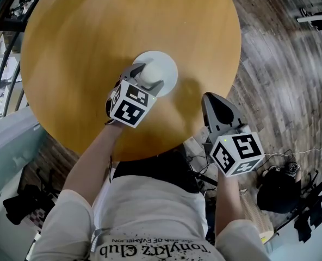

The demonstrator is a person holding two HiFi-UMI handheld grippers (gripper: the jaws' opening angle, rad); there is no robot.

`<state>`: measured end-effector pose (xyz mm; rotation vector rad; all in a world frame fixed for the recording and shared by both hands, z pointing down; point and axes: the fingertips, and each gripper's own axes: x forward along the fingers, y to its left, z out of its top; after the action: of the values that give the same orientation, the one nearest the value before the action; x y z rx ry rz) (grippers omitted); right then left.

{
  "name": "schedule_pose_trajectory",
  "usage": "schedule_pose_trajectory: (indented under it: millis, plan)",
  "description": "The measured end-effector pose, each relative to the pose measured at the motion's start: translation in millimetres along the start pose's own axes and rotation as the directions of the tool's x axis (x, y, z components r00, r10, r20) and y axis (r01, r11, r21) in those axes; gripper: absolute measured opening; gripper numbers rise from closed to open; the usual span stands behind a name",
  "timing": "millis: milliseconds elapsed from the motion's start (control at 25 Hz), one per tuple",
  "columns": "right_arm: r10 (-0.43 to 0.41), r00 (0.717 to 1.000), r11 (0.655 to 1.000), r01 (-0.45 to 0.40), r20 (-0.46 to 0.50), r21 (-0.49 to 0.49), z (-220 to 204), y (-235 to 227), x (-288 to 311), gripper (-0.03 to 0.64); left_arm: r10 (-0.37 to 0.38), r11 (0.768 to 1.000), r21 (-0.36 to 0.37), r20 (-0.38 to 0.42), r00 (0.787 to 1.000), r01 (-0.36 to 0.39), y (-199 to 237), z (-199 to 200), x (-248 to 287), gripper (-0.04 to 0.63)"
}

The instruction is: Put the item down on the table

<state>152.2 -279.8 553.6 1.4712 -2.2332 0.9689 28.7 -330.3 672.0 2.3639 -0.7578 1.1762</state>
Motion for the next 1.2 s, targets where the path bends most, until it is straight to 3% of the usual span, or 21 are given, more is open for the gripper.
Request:
schedule_pose_trajectory:
  millis: [1200]
  plan:
    - [0.0,1.0,1.0,0.001,-0.001,0.018,-5,-2,2,0.026,0.033,0.997,0.073,-0.062,0.998,-0.028,1,-4,18,0.316]
